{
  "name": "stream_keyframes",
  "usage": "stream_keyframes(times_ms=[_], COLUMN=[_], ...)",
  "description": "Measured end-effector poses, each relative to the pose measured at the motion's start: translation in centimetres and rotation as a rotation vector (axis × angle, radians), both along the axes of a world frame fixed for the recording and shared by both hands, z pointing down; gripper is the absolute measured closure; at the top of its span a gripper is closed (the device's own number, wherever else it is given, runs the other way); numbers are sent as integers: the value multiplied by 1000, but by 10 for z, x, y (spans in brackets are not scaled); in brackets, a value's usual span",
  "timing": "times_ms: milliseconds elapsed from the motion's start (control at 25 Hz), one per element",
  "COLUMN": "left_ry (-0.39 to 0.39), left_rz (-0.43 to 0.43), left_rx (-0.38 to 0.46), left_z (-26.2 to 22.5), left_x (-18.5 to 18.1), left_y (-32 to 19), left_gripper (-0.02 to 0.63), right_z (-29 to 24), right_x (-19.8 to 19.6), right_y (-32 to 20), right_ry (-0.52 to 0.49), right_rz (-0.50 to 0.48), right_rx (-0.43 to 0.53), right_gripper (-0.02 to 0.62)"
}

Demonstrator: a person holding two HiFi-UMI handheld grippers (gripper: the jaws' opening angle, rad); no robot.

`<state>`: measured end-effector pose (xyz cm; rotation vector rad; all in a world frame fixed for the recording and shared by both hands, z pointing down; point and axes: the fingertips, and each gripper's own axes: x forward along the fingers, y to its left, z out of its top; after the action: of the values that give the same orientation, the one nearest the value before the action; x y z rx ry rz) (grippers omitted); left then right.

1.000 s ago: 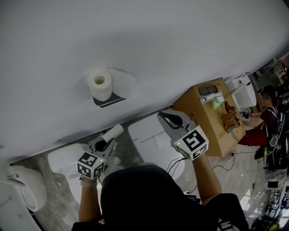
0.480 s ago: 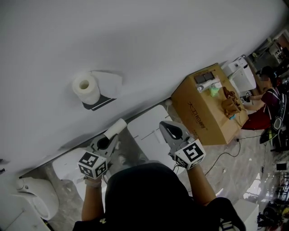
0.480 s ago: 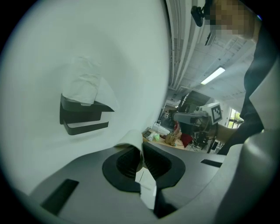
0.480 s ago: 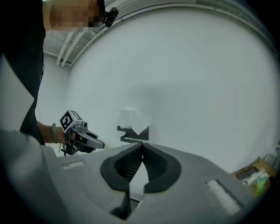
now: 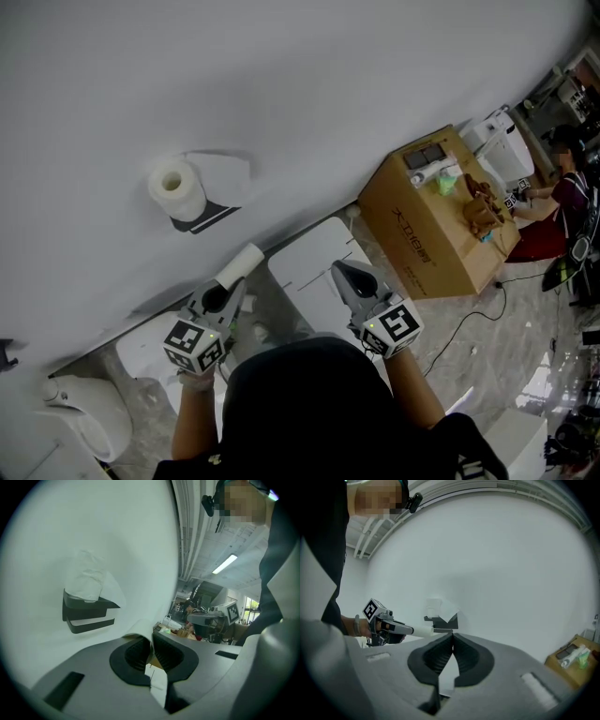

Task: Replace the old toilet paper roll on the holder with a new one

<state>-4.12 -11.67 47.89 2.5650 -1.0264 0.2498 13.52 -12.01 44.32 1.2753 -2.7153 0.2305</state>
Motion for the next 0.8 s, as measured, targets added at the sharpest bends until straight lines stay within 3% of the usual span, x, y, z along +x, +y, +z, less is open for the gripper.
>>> stream_keyframes(times_ms=[800], left_ry=[11], left_rz=[-43], left_rx=[17], left_z=[-4], left_x=[-10], left_y=[4], left_gripper=[572], right_z=[6], right_x=[-5], right_y=[-1], right_ry=[-24], right_rz=[9], right_rx=[-24], right_gripper=[597])
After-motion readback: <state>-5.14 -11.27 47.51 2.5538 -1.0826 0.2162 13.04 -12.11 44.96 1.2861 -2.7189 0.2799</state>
